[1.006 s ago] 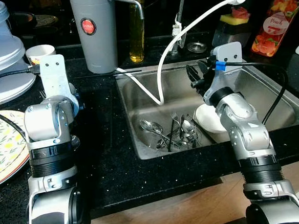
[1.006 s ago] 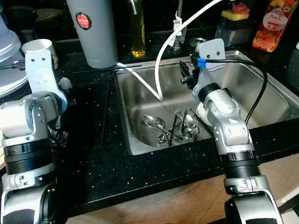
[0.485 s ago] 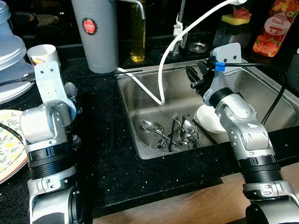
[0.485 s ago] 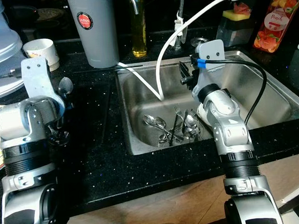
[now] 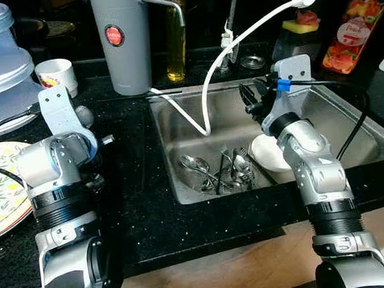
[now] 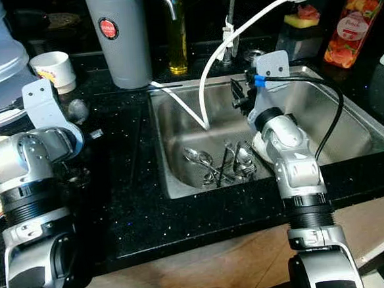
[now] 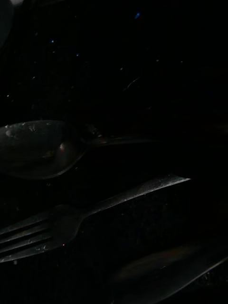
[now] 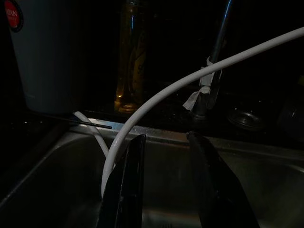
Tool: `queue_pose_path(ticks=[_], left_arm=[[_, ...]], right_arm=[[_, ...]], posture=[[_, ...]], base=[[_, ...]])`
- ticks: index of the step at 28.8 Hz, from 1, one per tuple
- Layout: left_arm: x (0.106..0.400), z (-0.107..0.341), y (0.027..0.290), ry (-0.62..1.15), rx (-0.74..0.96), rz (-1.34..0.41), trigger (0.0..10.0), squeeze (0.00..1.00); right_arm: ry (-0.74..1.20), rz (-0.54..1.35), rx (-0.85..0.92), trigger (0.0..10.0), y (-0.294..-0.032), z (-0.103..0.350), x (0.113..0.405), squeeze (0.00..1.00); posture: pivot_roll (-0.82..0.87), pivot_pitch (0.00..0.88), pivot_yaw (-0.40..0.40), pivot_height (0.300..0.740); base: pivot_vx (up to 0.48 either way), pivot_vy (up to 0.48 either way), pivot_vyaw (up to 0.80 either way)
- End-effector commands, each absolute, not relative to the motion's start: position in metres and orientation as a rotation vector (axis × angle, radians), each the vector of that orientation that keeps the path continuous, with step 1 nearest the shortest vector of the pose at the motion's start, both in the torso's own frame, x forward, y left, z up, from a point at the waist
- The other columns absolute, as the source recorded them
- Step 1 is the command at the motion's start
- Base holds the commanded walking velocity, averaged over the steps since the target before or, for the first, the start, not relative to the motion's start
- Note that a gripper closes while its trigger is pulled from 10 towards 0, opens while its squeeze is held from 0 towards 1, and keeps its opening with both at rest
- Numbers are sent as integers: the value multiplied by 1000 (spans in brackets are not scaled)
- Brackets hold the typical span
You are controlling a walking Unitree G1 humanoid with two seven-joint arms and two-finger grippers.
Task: Kitchen organization
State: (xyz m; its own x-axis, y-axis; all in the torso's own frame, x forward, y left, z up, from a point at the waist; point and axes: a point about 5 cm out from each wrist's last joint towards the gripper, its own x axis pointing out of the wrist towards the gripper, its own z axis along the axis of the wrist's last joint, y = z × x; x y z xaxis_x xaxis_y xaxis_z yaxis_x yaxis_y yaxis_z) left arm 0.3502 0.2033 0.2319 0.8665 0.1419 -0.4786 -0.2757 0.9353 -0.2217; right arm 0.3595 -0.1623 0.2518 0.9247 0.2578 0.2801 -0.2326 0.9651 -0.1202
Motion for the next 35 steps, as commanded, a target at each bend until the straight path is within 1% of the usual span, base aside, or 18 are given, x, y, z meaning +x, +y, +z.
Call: queue_pose_path(ticks=[1, 2, 3, 6, 7, 8, 9, 10, 11, 12, 13, 16, 17, 18, 20, 24, 30, 35], left_arm=[[352, 232, 207, 447, -194, 245, 0, 0], [353, 252, 213, 311, -91, 292, 9686, 0], [353, 252, 213, 311, -91, 292, 9686, 0], [349, 303, 221, -11, 119, 417, 10000, 0], [346, 315, 221, -88, 150, 427, 10000, 0], [346, 315, 221, -88, 150, 427, 10000, 0], [343, 327, 220, -175, 137, 405, 10000, 0], [340, 341, 210, -256, 114, 288, 10000, 0], [340, 341, 210, -256, 114, 288, 10000, 0], [341, 341, 191, -254, 114, 87, 10000, 0], [341, 341, 191, -254, 114, 87, 10000, 0], [342, 324, 152, -191, 178, -199, 10000, 0], [342, 324, 152, -191, 178, -199, 10000, 0], [342, 306, 125, -146, 198, -375, 10000, 0], [341, 294, 102, -129, 193, -508, 10000, 0], [348, 276, 82, -74, 218, -559, 10000, 0], [352, 257, 66, -2, 214, -628, 10000, 0], [368, 240, 28, 100, 104, -702, 10000, 0]], right_arm=[[-306, 253, -79, 10000, -163, 255, 360, 0], [-306, 253, -80, 10000, -163, 255, 360, 0], [-306, 253, -80, 10000, -163, 255, 360, 0], [-305, 254, -81, 10000, -163, 255, 360, 0], [-305, 254, -81, 10000, -163, 255, 361, 0], [-305, 254, -81, 10000, -163, 255, 361, 0], [-305, 254, -80, 10000, -163, 255, 361, 0], [-306, 255, -80, 10000, -163, 255, 361, 0], [-306, 255, -80, 10000, -163, 255, 361, 0], [-307, 255, -79, 10000, -163, 255, 361, 0], [-307, 255, -79, 10000, -163, 255, 361, 0], [-308, 251, -79, 10000, -163, 255, 361, 0], [-308, 251, -79, 10000, -163, 255, 361, 0], [-310, 247, -79, 10000, -164, 256, 361, 0], [-314, 242, -76, 10000, -166, 258, 361, 0], [-319, 230, -70, 10000, -169, 259, 360, 0], [-314, 209, -65, 10000, -176, 258, 358, 0], [-320, 203, -69, 10000, -175, 260, 359, 0]], posture=[[162, 52, -25, 740], [162, 53, -28, 740], [162, 53, -28, 740], [162, 53, -28, 740], [162, 53, -28, 740], [162, 53, -28, 740], [162, 53, -28, 740], [162, 53, -28, 740], [162, 53, -28, 740], [162, 53, -28, 740], [162, 53, -28, 740], [156, 48, -32, 740], [156, 48, -32, 740], [151, 47, -29, 740], [151, 47, -29, 740], [116, 39, -13, 740], [113, 37, -14, 740], [93, 16, -6, 740]], base=[[0, 0, 0], [0, 0, 0], [0, 0, 0], [0, 0, 0], [0, 0, 0], [0, 0, 0], [0, 0, 0], [0, 0, 0], [0, 0, 0], [0, 0, 0], [0, 0, 0], [0, 0, 0], [0, 0, 0], [0, 0, 0], [0, 0, 0], [0, 0, 0], [0, 0, 0], [0, 0, 0]])
